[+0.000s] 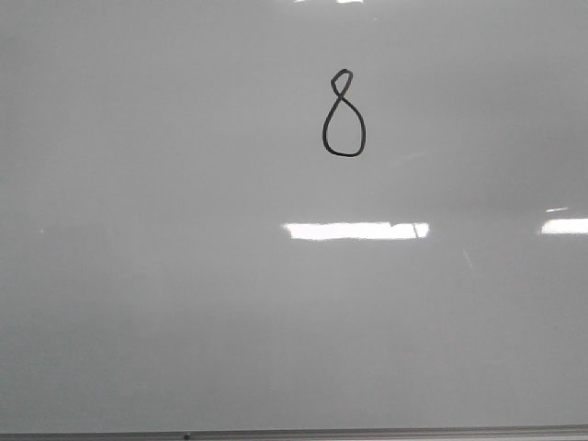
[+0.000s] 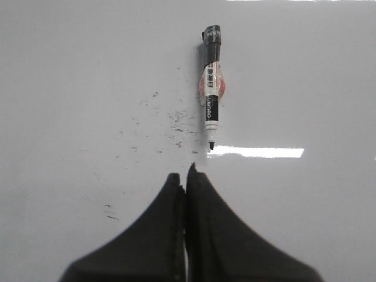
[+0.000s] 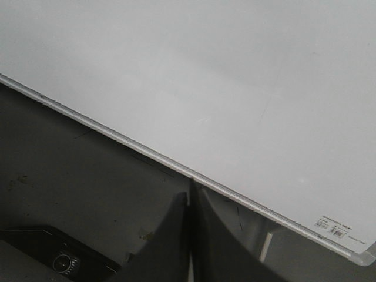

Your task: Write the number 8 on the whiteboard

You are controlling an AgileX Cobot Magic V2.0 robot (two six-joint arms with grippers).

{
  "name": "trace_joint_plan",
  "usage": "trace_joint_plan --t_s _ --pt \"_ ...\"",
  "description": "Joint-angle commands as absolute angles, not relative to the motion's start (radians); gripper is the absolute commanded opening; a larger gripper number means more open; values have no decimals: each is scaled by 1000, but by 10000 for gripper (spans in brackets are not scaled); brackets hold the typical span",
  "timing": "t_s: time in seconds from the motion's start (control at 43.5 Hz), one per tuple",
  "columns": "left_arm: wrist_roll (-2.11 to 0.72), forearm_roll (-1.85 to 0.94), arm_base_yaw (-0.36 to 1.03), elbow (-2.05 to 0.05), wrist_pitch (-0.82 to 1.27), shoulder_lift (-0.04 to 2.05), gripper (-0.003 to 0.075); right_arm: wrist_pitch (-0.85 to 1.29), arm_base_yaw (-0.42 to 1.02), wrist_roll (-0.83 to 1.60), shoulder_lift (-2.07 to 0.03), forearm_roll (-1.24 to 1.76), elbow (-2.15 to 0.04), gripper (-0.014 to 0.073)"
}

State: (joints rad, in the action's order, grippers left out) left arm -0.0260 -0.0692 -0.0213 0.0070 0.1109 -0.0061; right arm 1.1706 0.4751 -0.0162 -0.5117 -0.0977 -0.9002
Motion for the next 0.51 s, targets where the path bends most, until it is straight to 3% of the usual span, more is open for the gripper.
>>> trace_joint_plan --t_s 0.0,0.483 --pt "102 42 -9 20 29 -21 -21 1117 469 -11 -517 -118 -922 -108" --pt "21 0 -9 20 -24 -21 -21 1117 469 -11 -517 -118 -922 -108"
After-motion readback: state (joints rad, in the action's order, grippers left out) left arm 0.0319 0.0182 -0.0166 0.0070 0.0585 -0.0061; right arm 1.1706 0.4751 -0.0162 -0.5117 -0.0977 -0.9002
